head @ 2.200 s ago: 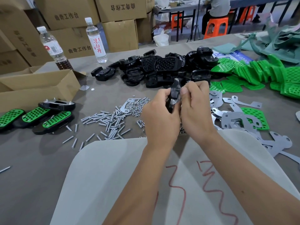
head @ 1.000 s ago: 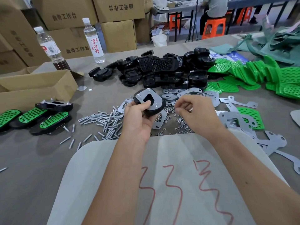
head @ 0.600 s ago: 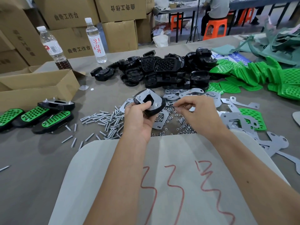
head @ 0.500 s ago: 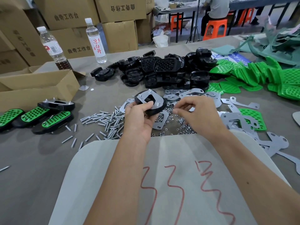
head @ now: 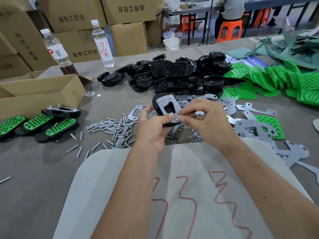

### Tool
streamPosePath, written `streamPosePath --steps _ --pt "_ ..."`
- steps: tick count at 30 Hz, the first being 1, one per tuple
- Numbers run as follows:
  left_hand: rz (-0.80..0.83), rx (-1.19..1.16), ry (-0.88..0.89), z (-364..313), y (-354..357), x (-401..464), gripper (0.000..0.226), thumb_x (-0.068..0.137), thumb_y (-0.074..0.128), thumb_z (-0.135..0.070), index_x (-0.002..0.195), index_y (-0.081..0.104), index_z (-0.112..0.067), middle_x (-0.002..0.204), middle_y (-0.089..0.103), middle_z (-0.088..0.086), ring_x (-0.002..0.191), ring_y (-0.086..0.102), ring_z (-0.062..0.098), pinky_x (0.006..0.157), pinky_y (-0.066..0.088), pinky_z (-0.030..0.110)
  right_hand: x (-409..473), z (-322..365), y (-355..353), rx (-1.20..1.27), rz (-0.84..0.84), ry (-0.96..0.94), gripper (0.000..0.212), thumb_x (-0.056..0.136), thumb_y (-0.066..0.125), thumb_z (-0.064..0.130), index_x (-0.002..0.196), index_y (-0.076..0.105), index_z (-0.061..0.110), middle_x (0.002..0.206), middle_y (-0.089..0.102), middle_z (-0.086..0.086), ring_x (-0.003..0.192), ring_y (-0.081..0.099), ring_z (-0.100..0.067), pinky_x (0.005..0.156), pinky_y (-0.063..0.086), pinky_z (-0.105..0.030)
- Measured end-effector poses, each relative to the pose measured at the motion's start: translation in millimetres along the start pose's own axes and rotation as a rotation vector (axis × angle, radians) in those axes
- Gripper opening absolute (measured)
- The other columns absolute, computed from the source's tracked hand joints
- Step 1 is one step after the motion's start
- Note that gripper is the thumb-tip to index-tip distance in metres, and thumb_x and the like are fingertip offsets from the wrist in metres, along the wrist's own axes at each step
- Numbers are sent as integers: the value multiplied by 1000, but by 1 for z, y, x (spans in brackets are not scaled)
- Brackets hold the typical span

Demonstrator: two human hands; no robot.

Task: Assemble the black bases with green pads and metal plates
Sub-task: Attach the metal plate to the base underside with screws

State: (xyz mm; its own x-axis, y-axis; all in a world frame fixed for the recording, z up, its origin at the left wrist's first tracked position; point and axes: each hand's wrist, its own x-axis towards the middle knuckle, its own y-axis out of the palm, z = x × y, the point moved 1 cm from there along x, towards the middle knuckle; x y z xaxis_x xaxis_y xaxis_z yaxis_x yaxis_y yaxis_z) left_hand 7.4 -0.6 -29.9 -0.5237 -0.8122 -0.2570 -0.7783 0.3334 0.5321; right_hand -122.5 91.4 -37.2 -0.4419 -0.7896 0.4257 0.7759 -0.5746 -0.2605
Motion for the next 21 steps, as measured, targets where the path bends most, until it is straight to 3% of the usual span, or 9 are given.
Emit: streamPosePath --steps 3,5,8,12,15,21 --pt "17 -12 0 0 1 0 53 83 64 22 124 56 -12 94 78 21 76 76 31 68 64 36 -1 0 0 22 21 -1 14 81 87 6 88 83 18 87 67 -5 78 61 -31 68 59 -41" --pt "19 -27 -9 2 2 0 53 83 63 22 123 56 -12 90 78 19 72 76 29 62 63 35 0 -1 1 -11 12 1 13 79 89 10 84 82 20 83 68 2 73 61 -22 67 59 -42" --pt "1 -50 -24 4 3 0 53 84 62 22 124 55 -12 84 77 17 65 75 27 56 61 33 0 -2 2 -56 -19 18 17 77 92 13 77 77 22 74 69 8 63 58 -9 62 54 -30" --pt "-22 -54 -17 5 4 0 54 84 63 22 126 56 -10 81 78 15 63 75 26 52 59 31 -1 -2 0 -49 11 46 16 81 89 12 79 76 21 74 70 -1 61 64 -14 60 58 -32" --pt "-28 -69 -26 3 4 0 51 85 62 22 123 56 -11 81 78 16 62 75 26 50 58 32 -1 -2 0 -33 10 49 18 84 85 7 80 76 23 74 70 2 55 65 -10 55 55 -22" --pt "-21 -58 -30 3 3 1 48 85 61 22 118 57 -12 87 77 19 67 75 28 54 60 33 -2 2 2 -34 19 -7 16 83 85 2 89 82 16 83 66 -7 64 61 -12 54 56 -23"
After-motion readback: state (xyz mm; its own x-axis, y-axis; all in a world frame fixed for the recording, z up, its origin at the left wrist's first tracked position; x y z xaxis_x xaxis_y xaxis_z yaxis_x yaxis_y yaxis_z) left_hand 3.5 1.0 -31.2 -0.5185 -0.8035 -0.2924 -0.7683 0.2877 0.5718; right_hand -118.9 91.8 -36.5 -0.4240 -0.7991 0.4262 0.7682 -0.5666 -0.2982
